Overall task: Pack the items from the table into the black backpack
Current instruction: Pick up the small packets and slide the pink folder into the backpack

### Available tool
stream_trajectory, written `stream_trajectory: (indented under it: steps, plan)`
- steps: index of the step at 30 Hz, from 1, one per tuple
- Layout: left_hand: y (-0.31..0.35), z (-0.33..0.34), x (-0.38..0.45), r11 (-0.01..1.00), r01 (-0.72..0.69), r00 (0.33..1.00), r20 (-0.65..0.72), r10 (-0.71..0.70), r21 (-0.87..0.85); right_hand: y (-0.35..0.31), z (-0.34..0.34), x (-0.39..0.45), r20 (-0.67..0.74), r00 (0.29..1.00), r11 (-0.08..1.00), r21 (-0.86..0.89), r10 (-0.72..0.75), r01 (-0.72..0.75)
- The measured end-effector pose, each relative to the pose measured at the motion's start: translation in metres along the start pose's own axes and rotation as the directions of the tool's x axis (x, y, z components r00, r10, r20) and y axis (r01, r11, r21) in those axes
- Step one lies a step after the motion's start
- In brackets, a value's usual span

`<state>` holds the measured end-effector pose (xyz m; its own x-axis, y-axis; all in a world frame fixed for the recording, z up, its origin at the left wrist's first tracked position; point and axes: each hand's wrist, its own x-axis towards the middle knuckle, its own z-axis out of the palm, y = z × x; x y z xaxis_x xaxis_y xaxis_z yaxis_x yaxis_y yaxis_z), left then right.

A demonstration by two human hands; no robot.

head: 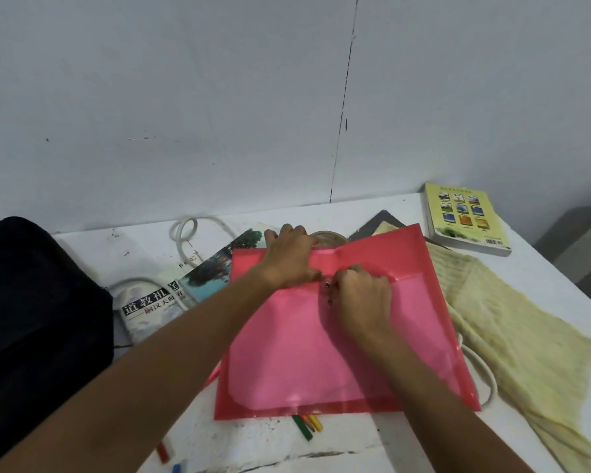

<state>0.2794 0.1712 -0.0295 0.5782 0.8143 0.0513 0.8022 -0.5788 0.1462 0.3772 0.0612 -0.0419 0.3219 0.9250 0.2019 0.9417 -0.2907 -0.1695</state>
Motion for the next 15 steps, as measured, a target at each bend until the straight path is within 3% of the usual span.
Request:
stream_trajectory:
  steps: [4, 7, 12, 15]
  plan:
    - [-0.002, -0.009, 0.007, 0.992, 0.016, 1.0, 0.028, -0.012, -0.123, -0.001, 0.0, -0.004, -0.004, 1.0, 0.999, 0.036, -0.02, 0.02]
    - [-0.007, -0.027, 0.004, 0.949, 0.108, 0.984, 0.17, -0.059, -0.295, -0.001, -0.005, -0.007, -0.029, 0.998, 0.995, 0.072, -0.063, 0.065]
    - [-0.03, -0.068, -0.004, 0.891, 0.174, 0.891, 0.452, 0.039, -0.418, -0.001, -0.025, -0.012, -0.006, 0.973, 0.932, 0.284, -0.232, 0.224]
    - [-0.04, -0.07, -0.018, 0.768, 0.268, 0.823, 0.552, 0.131, -0.582, -0.011, -0.03, -0.008, 0.0, 0.952, 0.867, 0.412, -0.306, 0.279]
